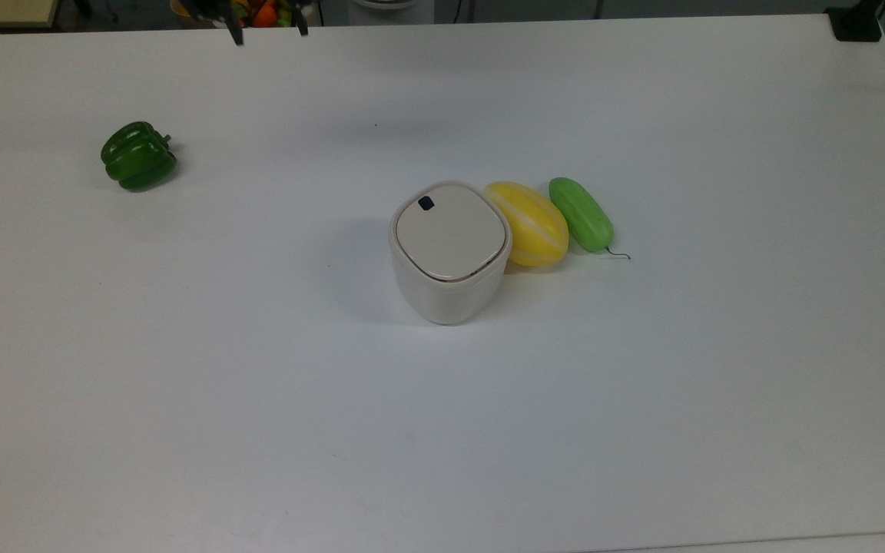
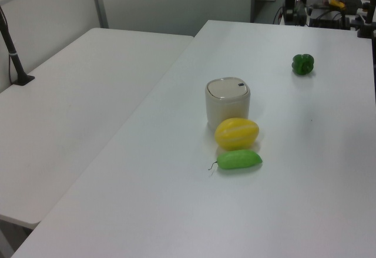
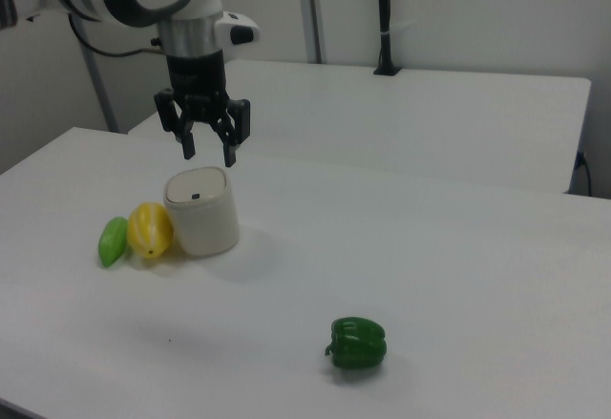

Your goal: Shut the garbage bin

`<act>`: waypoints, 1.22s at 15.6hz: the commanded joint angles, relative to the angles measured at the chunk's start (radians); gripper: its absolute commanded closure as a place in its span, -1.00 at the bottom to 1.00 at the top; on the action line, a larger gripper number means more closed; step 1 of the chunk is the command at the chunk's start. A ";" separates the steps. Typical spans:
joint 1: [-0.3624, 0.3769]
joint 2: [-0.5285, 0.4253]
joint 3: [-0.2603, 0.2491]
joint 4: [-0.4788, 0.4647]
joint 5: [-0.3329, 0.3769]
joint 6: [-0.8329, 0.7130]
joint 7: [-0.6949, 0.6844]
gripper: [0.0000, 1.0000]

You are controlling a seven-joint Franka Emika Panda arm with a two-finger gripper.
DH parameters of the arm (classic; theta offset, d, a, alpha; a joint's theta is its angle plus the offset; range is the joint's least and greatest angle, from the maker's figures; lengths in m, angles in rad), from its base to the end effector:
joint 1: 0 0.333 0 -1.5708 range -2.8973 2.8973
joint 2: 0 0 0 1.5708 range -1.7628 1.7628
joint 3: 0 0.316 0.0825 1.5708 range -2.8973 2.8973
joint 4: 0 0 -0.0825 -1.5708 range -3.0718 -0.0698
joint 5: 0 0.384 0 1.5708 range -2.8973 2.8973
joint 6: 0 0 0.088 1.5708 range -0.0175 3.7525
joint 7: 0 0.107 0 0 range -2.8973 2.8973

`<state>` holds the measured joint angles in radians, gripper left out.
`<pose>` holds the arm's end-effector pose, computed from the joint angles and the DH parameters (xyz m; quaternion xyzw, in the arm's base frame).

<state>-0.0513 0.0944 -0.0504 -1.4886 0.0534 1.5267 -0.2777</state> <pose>0.5765 -0.0515 0.6060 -0.9954 -0.0883 0.0230 0.0292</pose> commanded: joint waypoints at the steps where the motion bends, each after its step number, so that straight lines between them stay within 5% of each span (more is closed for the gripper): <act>1: 0.010 -0.056 -0.032 -0.027 0.003 -0.022 0.158 -1.00; 10: 0.045 -0.062 -0.108 0.005 -0.021 -0.106 0.259 -1.00; 19: 0.050 -0.059 -0.100 0.010 -0.053 -0.125 0.256 -1.00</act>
<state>-0.0270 0.0515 -0.1364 -1.4762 0.0171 1.4418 -0.0395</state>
